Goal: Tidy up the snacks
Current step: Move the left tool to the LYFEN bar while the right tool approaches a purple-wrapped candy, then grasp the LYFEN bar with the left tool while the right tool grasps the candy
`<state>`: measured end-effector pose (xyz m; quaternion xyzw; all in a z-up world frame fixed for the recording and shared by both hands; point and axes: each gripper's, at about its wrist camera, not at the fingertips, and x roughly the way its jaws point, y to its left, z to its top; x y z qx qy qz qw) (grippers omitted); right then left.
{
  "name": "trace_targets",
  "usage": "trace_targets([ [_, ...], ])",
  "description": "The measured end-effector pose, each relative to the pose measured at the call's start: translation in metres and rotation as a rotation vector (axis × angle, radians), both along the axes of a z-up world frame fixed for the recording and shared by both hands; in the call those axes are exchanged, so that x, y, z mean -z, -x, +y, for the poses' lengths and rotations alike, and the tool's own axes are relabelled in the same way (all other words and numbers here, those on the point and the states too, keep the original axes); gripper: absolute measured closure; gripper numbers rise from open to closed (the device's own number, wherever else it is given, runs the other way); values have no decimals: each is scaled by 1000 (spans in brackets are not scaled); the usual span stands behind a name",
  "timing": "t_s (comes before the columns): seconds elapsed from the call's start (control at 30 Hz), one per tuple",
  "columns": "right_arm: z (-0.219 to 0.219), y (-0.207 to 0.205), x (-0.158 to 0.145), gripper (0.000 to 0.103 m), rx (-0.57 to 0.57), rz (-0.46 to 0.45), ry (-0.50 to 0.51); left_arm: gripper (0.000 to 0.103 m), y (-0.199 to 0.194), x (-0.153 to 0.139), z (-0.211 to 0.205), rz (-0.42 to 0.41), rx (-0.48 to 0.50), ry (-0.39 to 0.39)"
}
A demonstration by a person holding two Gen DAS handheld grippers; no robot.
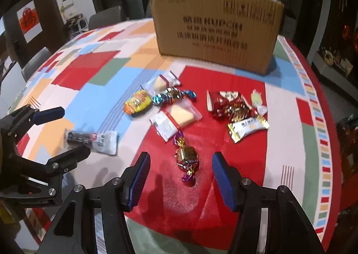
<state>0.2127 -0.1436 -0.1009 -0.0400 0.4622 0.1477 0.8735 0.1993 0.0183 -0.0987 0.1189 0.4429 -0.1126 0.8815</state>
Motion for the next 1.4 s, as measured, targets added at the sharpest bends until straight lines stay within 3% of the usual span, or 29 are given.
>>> trace_targets([
  [0.17, 0, -7, 10, 45, 16, 18, 13, 19, -8, 12, -1, 34, 13, -13],
  [0.37, 2, -13, 16, 45, 15, 32, 16, 28, -16, 21, -2, 64, 9, -10],
  [0.47, 1, -17, 18, 51, 19, 44, 9, 41, -19, 23, -2, 82, 11, 21],
  [0.53, 0, -18, 20, 53, 24, 56, -1, 57, -21, 22, -2, 101, 12, 56],
  [0.57, -1, -19, 20, 55, 29, 54, -7, 58, -22, 22, -1, 109, 8, 72],
  [0.73, -1, -20, 20, 75, 19, 51, -8, 82, -26, 19, 1, 119, -19, 122],
  [1.07, 0, -14, 9, 77, 9, 28, -48, 83, -27, 11, 1, 140, -62, 225],
  [1.4, -1, -1, -30, 77, -6, -55, -107, 83, -20, -30, -2, 63, -65, 307],
])
